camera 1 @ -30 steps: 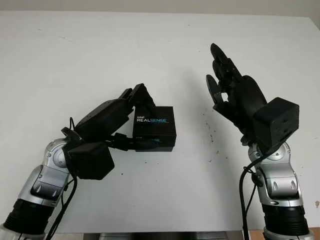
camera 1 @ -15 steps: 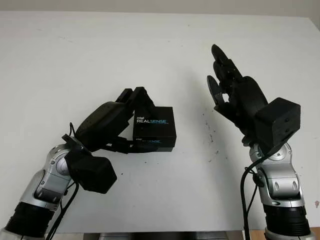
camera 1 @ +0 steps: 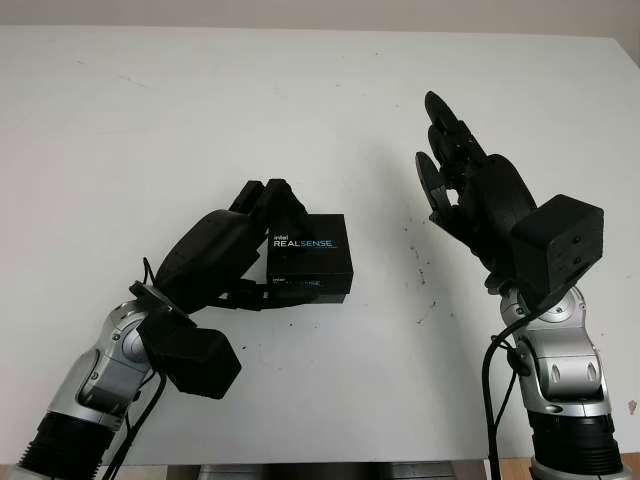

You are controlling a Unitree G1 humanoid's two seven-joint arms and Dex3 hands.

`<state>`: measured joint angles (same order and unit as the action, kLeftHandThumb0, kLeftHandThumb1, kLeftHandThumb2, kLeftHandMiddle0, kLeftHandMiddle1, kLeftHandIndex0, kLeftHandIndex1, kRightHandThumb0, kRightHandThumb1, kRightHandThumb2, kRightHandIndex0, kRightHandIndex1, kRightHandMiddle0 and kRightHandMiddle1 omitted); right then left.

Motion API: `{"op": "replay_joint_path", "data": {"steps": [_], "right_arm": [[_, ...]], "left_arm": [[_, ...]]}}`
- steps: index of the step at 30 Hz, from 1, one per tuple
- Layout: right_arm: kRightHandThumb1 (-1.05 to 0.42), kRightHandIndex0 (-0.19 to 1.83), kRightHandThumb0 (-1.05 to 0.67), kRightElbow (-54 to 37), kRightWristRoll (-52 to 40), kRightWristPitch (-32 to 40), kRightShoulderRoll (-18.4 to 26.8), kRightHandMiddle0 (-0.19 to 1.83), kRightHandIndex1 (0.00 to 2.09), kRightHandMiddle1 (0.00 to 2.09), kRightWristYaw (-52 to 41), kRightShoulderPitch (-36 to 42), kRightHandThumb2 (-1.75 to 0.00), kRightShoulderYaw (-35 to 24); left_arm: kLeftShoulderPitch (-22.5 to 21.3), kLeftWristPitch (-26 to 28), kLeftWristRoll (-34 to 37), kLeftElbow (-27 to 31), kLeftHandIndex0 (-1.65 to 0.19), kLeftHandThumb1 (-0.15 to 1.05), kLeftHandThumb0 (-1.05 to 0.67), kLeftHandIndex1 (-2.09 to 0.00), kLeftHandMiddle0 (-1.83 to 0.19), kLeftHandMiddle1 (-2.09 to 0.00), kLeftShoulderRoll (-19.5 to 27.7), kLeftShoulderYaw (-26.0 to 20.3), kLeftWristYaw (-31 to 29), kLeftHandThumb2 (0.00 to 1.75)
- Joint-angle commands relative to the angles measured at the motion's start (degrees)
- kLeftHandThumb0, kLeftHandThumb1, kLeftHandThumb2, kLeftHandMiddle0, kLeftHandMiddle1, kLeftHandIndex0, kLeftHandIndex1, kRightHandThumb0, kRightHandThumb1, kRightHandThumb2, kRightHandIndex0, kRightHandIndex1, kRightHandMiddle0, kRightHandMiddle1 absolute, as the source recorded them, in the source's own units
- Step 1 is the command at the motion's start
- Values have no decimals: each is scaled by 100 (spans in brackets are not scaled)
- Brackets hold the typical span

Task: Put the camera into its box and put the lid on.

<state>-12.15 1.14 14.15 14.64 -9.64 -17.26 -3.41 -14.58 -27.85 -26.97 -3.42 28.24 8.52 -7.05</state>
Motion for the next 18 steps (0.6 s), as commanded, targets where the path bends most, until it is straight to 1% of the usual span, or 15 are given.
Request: {"op": "replay_joint_path", "data": {"steps": [1,4,5,6,11,14,18], "right_arm": [[-105,-4,-66,-91,2,-56,42,3,5,6,-10,75,-56,-22],[-105,-4,-67,-85,-54,-49,7,2,5,6,-19,73,-56,-40],[-105,-4,-67,-85,-61,-52,1,2,5,6,-16,75,-55,-42],[-105,-4,-66,-90,-74,-53,-7,2,5,6,-15,79,-55,-46],[-105,-3,-66,-103,-55,-62,15,2,5,6,-10,94,-56,-41],[-105,-3,-66,-104,-35,-40,25,2,6,6,1,96,-55,-43],[-105,-4,-66,-120,-101,28,19,3,5,6,-47,92,-55,-56]], "left_arm": [[227,-130,1,-225,19,105,-30,-191,-8,-209,-26,160,-35,45],[151,-363,86,-495,19,105,-31,-188,-5,-209,-87,192,25,44],[99,-511,63,-641,19,105,-32,-190,-5,-209,-98,208,92,45],[46,-643,3,-778,18,105,-33,-196,-6,-209,-98,226,161,46],[-202,-1191,-417,-1415,19,105,-37,-208,-8,-209,-77,335,601,48],[-395,-1614,-654,-1891,19,105,-37,-208,-11,-209,-53,421,947,47],[-689,-2111,-1160,-2504,19,105,-37,-207,-7,-209,66,569,1474,47]]}}
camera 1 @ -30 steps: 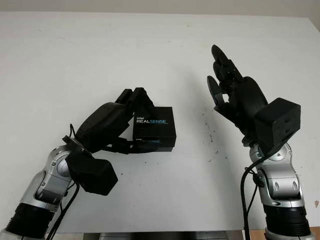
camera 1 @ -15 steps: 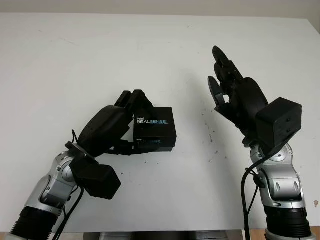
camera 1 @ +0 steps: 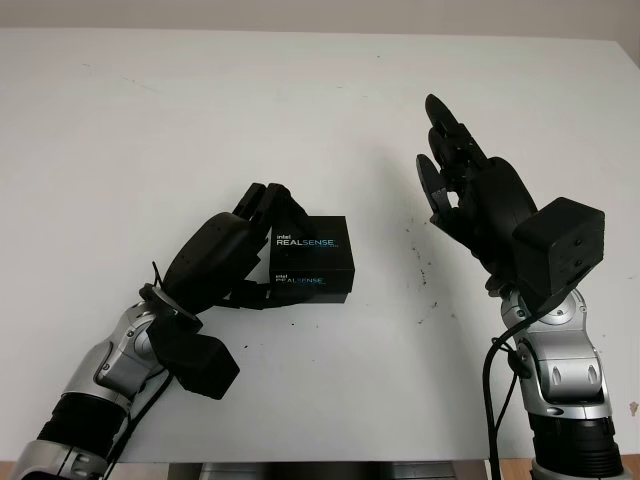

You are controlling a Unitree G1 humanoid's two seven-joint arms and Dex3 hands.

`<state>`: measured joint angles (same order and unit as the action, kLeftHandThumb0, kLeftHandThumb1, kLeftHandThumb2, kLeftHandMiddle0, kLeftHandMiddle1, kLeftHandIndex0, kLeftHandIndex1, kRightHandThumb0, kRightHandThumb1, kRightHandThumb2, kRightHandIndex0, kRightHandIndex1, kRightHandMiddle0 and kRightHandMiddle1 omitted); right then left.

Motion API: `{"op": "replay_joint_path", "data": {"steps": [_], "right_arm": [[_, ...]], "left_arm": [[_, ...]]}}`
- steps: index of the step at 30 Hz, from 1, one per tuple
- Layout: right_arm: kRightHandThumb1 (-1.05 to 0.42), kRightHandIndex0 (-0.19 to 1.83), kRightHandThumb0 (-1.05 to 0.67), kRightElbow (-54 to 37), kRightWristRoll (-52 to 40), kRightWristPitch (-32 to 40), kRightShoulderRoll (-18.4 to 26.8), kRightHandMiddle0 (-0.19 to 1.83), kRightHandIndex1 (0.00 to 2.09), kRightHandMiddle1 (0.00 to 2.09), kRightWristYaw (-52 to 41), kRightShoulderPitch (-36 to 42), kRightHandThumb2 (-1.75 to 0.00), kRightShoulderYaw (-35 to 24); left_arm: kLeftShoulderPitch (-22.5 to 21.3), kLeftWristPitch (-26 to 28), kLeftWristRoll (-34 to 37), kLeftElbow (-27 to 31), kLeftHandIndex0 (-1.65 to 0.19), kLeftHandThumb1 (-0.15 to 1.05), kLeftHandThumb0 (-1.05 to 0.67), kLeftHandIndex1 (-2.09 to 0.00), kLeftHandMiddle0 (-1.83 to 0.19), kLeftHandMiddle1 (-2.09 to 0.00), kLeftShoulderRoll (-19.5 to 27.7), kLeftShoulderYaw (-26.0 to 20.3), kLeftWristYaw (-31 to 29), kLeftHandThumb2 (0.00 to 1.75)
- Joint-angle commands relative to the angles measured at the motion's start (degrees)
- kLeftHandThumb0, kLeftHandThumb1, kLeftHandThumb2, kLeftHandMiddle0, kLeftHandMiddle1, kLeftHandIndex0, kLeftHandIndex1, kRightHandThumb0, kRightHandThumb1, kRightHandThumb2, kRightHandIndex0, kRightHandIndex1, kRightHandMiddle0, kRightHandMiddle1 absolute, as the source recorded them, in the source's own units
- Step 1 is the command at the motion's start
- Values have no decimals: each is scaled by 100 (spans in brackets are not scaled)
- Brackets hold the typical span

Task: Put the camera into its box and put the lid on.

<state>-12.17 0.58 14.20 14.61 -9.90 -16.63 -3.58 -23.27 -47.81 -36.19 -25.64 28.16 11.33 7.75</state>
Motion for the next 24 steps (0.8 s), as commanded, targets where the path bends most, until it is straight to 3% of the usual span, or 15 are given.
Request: {"op": "replay_joint_path", "data": {"steps": [1,5,10,24], "right_arm": [[-105,-4,-66,-127,-31,31,31,3,5,6,-18,31,-55,-31],[-105,-4,-66,-161,-33,63,24,3,5,6,-16,32,-56,-27],[-105,-3,-66,-111,-41,12,22,3,6,6,-17,32,-55,-38],[-105,-2,-64,-20,32,-93,30,3,6,6,-32,12,-56,-2]], "left_arm": [[119,-189,-304,-407,19,105,-37,-207,-6,-209,92,322,71,47],[-55,-370,-240,-767,19,105,-37,-206,-3,-209,84,371,171,47],[-103,-316,257,-688,10,105,-38,-209,-11,-209,-2,285,-107,45],[177,432,1674,571,6,105,-40,-209,-20,-209,-53,17,-1475,44]]}}
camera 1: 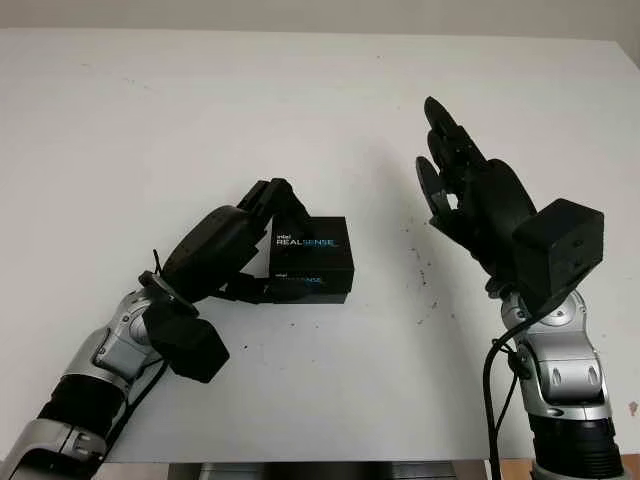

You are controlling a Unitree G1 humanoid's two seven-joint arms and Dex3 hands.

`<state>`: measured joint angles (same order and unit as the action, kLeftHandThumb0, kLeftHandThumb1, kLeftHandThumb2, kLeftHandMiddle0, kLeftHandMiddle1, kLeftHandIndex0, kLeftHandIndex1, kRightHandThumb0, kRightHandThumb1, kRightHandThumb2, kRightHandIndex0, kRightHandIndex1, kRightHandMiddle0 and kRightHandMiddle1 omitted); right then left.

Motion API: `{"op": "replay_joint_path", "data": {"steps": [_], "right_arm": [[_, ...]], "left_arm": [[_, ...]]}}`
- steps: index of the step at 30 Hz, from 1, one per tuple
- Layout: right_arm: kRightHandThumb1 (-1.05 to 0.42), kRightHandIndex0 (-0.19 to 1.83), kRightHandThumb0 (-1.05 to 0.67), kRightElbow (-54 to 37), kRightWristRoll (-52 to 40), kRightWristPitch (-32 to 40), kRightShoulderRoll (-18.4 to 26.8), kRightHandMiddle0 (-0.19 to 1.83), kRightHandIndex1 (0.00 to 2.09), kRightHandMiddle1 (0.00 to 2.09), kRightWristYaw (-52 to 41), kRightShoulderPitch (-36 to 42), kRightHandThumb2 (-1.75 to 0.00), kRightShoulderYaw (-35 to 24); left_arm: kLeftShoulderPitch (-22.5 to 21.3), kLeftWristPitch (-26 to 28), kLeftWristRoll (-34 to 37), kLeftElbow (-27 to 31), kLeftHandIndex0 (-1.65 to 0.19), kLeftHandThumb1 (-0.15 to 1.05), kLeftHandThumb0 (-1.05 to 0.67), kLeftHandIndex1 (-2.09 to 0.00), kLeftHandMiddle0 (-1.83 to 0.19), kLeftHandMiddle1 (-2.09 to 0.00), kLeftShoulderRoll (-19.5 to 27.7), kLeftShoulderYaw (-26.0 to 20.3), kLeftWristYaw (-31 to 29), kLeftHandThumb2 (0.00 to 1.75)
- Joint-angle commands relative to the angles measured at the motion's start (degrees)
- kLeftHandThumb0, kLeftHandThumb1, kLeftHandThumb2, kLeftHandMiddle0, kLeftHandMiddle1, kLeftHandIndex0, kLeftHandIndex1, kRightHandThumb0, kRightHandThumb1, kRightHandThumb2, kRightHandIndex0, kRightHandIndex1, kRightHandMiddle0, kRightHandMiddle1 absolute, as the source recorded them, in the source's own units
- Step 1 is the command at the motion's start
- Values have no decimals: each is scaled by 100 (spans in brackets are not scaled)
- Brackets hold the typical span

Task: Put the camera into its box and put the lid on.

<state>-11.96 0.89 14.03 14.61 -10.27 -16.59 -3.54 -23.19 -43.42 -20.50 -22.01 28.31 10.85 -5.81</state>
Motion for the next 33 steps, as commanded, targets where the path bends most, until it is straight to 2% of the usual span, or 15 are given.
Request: {"op": "replay_joint_path", "data": {"steps": [1,8,10,12,19,24,33], "right_arm": [[-105,-2,-65,-38,17,-95,35,4,6,7,8,8,-56,-1],[-105,-2,-64,-87,5,-21,23,4,6,6,2,13,-55,4],[-105,-2,-64,-59,-27,-61,-2,4,6,7,-9,11,-55,1],[-105,-3,-64,-61,-47,-37,-5,3,5,6,-29,17,-55,7],[-105,-2,-64,-82,1,-78,30,4,6,6,-20,47,-55,17],[-105,-2,-65,-151,-10,80,49,5,6,7,-34,43,-55,-2],[-105,-3,-64,-116,3,-82,79,4,5,6,-105,68,-56,26]], "left_arm": [[219,116,239,377,7,105,-40,-208,-19,-209,-62,48,-265,44],[590,1744,1344,2043,1,105,-34,-194,-16,-209,16,-134,-1494,39],[628,2173,1550,2375,-2,105,-33,-193,-16,-209,19,-221,-1704,38],[619,2303,1582,2474,-5,105,-32,-198,-21,-209,-23,-295,-1741,37],[583,2097,1330,2303,-4,105,-32,-204,-24,-209,-68,-347,-1726,36],[533,1648,956,1976,-4,105,-34,-204,-22,-209,-81,-323,-1544,37],[322,513,-457,1301,-3,105,-36,-209,-24,-209,-40,-299,-433,38]]}}
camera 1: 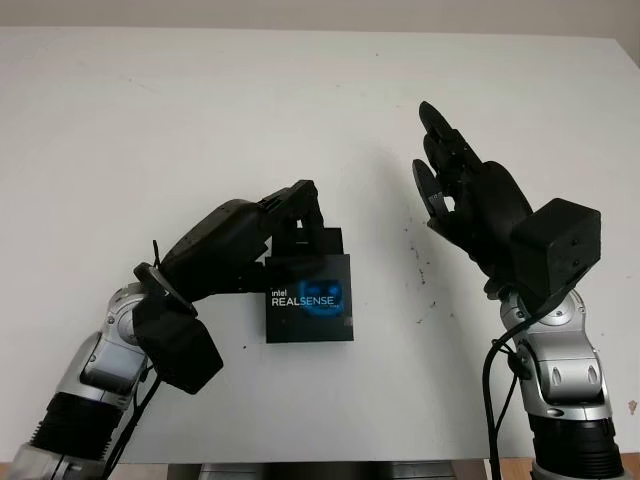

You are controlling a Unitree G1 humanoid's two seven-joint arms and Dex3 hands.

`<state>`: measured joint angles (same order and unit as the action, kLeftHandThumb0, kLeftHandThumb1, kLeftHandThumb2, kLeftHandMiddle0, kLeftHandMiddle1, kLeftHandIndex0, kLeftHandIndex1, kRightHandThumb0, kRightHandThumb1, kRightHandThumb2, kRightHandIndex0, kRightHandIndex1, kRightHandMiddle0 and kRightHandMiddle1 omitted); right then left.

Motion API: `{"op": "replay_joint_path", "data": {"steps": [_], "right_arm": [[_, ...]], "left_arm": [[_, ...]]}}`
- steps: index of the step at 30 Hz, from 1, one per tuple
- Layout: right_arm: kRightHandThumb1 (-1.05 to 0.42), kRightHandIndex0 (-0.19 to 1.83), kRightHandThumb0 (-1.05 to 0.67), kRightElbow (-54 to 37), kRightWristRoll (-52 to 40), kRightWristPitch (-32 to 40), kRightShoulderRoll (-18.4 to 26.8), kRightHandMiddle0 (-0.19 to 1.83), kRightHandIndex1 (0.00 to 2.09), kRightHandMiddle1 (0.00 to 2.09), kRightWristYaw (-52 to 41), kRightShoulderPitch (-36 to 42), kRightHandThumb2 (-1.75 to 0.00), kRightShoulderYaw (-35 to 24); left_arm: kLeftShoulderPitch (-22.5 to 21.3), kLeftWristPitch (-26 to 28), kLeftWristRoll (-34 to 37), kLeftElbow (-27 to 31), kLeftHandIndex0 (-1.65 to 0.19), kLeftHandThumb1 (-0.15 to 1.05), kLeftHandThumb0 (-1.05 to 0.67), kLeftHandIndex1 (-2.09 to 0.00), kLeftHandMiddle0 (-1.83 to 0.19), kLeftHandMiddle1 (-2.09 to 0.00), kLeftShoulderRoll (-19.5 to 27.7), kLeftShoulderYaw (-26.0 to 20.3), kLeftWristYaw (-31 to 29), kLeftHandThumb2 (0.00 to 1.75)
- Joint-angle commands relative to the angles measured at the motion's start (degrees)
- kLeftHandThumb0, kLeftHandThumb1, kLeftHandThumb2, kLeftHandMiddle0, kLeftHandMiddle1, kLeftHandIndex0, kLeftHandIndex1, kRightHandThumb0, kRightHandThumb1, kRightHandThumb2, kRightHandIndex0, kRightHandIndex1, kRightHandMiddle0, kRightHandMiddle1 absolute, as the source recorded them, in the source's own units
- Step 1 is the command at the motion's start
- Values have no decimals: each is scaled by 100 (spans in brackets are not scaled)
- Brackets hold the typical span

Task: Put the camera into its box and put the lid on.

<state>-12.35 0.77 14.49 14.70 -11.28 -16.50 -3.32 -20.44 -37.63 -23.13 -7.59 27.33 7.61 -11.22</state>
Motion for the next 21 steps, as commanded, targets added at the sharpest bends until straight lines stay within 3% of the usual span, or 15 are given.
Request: {"op": "replay_joint_path", "data": {"steps": [1,3,4,5,8,10,12,15,21], "right_arm": [[-105,-2,-64,-80,60,-193,92,4,6,6,-19,71,-56,33],[-105,-2,-63,-119,178,-276,115,4,6,6,-4,98,-56,92],[-105,-2,-64,-150,227,-279,118,5,6,6,7,111,-55,117],[-105,-1,-66,-176,266,-283,115,5,6,7,17,122,-54,135],[-105,-1,-67,-190,352,-384,122,5,6,7,5,152,-53,167],[-105,-1,-66,-202,380,-414,119,5,6,7,5,171,-53,174],[-105,-1,-67,-201,393,-434,130,5,6,6,-14,191,-53,176],[-105,-1,-68,-204,404,-413,117,5,6,7,-16,198,-53,190],[-105,0,-70,-284,466,-269,114,7,6,7,1,233,-52,210]], "left_arm": [[42,-57,-519,-147,-1,105,-36,-205,-21,-209,58,15,363,36],[81,293,-1377,25,12,105,-40,-180,9,-193,80,11,883,33],[112,543,-1773,142,16,105,-43,-164,14,-173,90,21,1081,35],[142,823,-2117,269,18,105,-48,-133,17,-136,94,40,1201,38],[179,1422,-2939,495,19,105,-56,-85,5,-56,95,133,1648,42],[164,1792,-3388,575,19,105,-59,-71,-1,-29,65,195,1987,41],[76,2066,-3758,544,19,105,-61,-64,-2,-16,62,279,2374,36],[-182,2200,-4052,315,19,105,-59,-71,-5,-12,161,429,2825,37],[-634,2272,-4054,64,19,105,-58,-75,-6,-12,287,592,3046,32]]}}
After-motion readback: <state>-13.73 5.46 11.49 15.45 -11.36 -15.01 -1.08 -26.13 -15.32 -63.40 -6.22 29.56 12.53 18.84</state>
